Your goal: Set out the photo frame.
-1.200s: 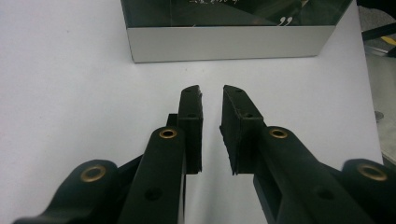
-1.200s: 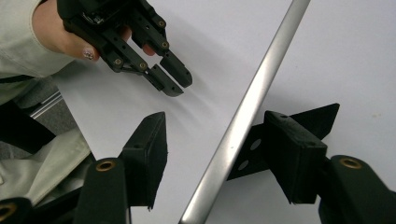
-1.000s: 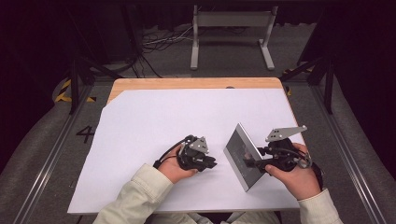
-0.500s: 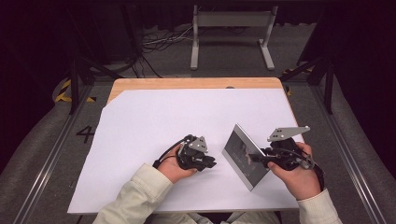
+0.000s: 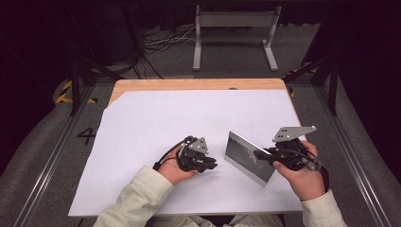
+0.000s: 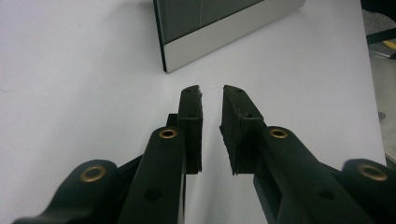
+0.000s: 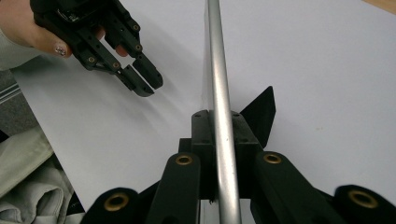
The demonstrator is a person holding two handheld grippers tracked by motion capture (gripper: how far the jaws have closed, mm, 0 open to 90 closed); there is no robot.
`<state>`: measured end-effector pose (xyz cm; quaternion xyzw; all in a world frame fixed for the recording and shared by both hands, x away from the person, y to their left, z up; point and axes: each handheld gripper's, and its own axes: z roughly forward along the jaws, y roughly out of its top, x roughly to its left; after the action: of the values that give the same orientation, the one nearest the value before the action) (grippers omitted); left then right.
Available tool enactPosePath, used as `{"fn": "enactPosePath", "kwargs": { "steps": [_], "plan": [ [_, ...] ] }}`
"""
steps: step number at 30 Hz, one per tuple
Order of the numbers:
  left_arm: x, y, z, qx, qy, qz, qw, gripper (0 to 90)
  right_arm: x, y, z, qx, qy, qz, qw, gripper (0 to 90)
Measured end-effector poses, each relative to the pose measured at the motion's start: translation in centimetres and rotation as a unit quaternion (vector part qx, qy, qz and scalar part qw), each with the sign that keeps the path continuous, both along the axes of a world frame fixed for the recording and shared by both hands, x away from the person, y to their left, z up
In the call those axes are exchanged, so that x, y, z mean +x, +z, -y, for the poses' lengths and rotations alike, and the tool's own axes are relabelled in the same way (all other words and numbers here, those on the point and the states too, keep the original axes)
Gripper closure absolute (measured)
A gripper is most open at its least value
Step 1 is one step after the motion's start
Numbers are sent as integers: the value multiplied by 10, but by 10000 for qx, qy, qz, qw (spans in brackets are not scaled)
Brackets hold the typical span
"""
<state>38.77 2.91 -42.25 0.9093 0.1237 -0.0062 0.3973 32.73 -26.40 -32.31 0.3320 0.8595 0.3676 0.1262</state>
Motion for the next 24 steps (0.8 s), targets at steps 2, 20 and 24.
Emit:
{"fn": "enactPosePath", "kwargs": {
  "steps": [2,20,24],
  "plan": [
    [0,0,-1,4,25,-14,10000,780,0,1,0,-5,21,10,10000,837],
    [3,0,-32,-109,516,-113,9985,777,16,19,-4,21,496,264,9984,838],
    [1,-1,-39,-126,617,-116,9979,776,23,26,-9,-43,643,323,9974,838]
  ]
}}
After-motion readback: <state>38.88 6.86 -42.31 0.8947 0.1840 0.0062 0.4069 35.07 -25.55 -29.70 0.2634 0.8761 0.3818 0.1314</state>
